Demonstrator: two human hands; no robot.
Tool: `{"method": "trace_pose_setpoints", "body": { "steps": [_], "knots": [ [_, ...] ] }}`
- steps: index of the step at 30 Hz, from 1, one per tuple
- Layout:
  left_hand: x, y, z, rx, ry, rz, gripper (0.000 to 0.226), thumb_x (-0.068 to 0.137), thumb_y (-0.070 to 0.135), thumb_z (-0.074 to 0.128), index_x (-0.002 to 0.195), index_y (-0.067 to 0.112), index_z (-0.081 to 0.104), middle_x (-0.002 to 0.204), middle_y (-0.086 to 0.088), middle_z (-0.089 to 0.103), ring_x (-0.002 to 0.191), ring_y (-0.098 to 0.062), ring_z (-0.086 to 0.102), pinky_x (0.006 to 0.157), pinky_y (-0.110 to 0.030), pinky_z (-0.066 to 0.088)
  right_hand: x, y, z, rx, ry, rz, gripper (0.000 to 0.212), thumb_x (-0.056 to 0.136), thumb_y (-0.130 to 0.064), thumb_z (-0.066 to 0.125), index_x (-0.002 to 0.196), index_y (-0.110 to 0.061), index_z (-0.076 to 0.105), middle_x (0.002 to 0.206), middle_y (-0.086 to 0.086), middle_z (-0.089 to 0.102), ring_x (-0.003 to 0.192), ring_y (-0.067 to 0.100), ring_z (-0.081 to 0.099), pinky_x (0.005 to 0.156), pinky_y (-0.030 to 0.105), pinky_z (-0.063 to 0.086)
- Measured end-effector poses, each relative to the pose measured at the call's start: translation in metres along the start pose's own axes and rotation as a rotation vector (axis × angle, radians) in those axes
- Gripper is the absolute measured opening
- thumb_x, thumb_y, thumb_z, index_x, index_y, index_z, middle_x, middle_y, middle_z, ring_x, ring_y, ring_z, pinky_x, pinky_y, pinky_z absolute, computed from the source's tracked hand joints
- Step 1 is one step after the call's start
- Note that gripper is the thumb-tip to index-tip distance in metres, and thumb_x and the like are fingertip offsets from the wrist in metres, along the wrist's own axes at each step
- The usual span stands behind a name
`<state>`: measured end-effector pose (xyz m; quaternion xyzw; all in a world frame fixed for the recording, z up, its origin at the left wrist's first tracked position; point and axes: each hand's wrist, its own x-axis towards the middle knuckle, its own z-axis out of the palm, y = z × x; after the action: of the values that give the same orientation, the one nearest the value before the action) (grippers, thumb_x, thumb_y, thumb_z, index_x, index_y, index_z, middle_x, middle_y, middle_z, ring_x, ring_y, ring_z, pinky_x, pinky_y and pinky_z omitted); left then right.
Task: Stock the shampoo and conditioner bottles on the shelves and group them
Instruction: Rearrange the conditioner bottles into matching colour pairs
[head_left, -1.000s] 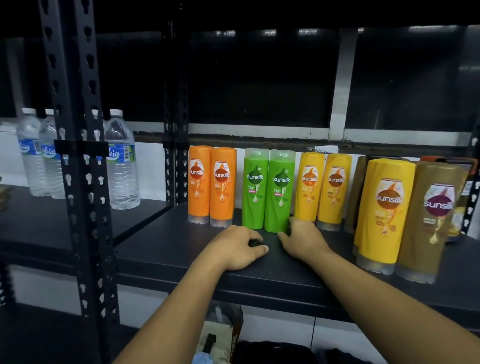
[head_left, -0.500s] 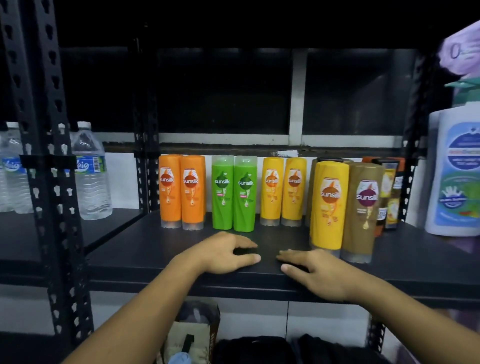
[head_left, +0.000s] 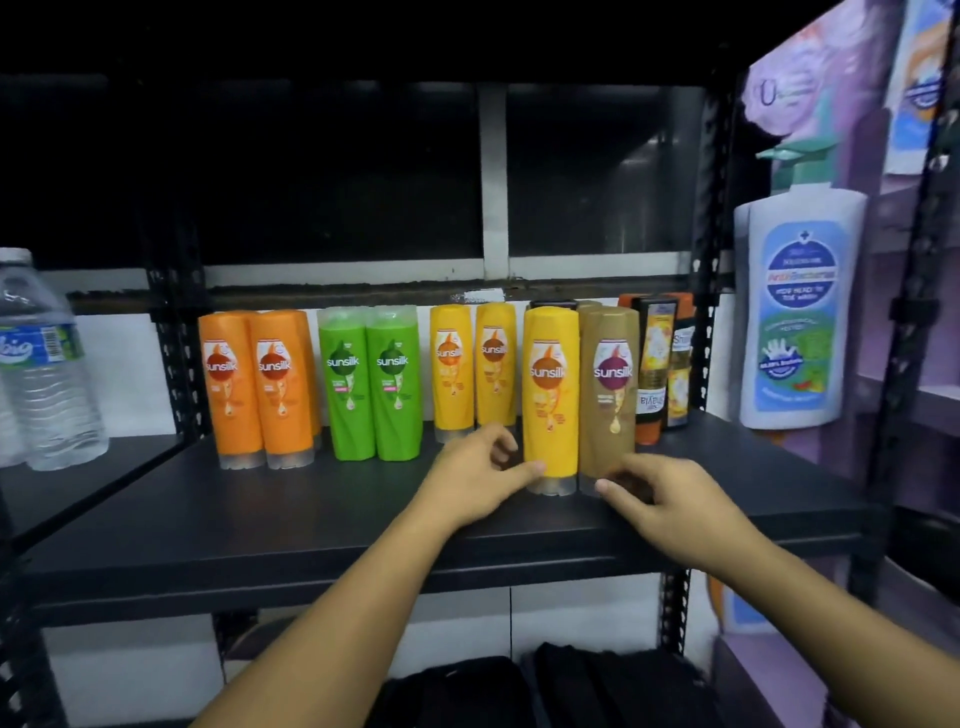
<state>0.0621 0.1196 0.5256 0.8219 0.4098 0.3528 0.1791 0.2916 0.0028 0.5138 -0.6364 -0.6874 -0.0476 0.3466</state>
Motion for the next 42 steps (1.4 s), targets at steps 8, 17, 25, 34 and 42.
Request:
{"method": "trace_pose_setpoints", "body": {
  "steps": [8,17,25,34,42],
  "knots": [
    [0.014,0.015,0.023,-0.29,-0.015,-0.036,0.062,0.084,0.046,0.081,0.134,0.031,0.047,0.104,0.008,0.069,0.089,-0.005,0.068,0.076,-0.021,0.052,0.035,0.009,0.005,0.533,0.102,0.245,0.088,0.079,-0.038,0.085,0.142,-0.038,0.024,0.122,-0.007,0.054,0.107,0.012,0.061,0.091,0.034,0.054],
    [0.014,0.015,0.021,-0.245,-0.041,-0.024,0.056,0.097,0.037,0.069,0.144,0.029,0.039,0.102,0.01,0.062,0.092,-0.004,0.062,0.078,-0.019,0.048,0.036,0.014,0.02,0.522,0.291,0.313,0.075,0.086,-0.027,0.08,0.144,-0.03,0.031,0.128,-0.004,0.054,0.118,0.017,0.055,0.094,0.035,0.052],
    [0.012,0.022,0.02,-0.233,-0.052,-0.003,0.061,0.089,0.044,0.077,0.138,0.036,0.041,0.12,0.015,0.06,0.104,-0.005,0.063,0.088,-0.024,0.051,0.03,0.006,0.028,0.197,0.571,0.403,0.08,0.086,-0.03,0.079,0.15,-0.018,0.034,0.148,0.01,0.03,0.134,0.037,0.031,0.109,0.053,0.035],
    [0.006,-0.001,-0.001,-0.121,0.105,-0.121,0.053,0.088,0.039,0.078,0.129,0.034,0.044,0.128,0.004,0.067,0.114,-0.02,0.066,0.1,-0.043,0.054,0.053,-0.05,0.039,0.31,0.204,0.128,0.058,0.097,-0.026,0.066,0.148,-0.02,0.039,0.139,0.002,0.056,0.128,0.022,0.054,0.103,0.036,0.045],
    [0.024,-0.021,-0.025,0.053,0.147,-0.237,0.047,0.095,0.028,0.072,0.129,0.017,0.043,0.128,-0.007,0.063,0.116,-0.031,0.062,0.087,-0.038,0.047,0.097,-0.058,0.06,0.244,0.038,0.382,0.082,0.095,-0.029,0.068,0.158,-0.023,0.014,0.146,0.012,0.044,0.131,0.035,0.05,0.105,0.049,0.044]
  ]
}}
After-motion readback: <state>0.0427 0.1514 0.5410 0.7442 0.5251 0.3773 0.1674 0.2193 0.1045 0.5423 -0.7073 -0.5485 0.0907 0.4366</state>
